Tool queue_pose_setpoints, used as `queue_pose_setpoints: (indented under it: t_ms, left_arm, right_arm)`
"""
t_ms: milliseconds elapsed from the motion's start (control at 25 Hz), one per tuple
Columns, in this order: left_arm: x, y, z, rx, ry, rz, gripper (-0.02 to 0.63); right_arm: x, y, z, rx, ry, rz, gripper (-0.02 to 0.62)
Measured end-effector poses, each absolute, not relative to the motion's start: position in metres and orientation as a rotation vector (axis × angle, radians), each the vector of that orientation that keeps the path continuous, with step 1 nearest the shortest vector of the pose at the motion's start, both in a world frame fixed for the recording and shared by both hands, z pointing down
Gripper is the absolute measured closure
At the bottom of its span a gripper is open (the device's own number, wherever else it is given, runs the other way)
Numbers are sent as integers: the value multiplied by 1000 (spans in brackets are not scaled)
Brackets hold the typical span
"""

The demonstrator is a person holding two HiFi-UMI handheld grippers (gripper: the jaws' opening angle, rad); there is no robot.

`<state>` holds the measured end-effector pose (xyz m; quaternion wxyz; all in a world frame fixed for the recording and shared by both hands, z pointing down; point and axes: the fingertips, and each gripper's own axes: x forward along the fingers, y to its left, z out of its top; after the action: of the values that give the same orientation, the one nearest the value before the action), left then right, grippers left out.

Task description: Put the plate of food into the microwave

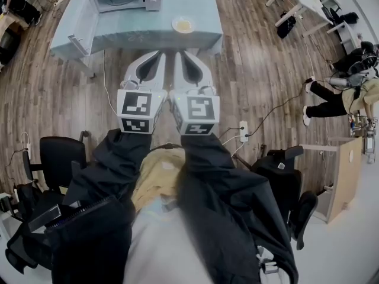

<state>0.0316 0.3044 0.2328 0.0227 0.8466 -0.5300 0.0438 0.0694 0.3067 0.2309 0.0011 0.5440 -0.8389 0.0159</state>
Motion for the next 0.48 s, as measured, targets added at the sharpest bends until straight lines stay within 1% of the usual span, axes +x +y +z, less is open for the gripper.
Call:
queue_pose_setpoints:
  t_ms: [480]
  left_arm:
    - [53,311,255,2594,-1626,177,609]
  right_arm:
    - [91,314,252,1694,-2618,100,600]
